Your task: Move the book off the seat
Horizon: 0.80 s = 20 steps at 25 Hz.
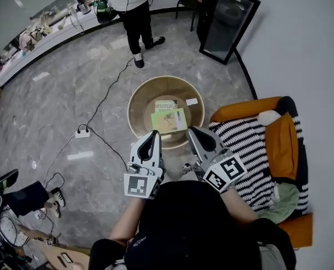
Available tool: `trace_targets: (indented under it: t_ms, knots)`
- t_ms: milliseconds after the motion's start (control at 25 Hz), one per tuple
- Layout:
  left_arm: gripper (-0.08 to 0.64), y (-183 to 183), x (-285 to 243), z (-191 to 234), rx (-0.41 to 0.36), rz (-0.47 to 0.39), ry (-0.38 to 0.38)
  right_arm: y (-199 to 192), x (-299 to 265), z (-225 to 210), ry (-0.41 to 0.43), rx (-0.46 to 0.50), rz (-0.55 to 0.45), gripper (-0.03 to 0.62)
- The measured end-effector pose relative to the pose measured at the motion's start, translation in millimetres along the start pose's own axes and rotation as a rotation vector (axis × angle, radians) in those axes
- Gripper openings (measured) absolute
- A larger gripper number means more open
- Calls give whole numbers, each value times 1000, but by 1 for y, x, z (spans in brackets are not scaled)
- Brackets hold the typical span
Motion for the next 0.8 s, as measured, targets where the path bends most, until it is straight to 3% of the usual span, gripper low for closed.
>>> trace_targets:
  t_ms: [400,800]
  knots:
    - [11,15,-1,-25,-17,-50,38,10,8,1,63,-1,-5,14]
    - [11,10,2,-41,-24,-55,70,11,24,-11,60,3,16,14]
Point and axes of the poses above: the fingertips, and each gripper's own axes: x backward along the fingers, z to its left, y out of its top, the point moved 9 cm from there along x, backward along the fingers, and after that the axes turned 14 degrees about -z, right-handed, at the moved point
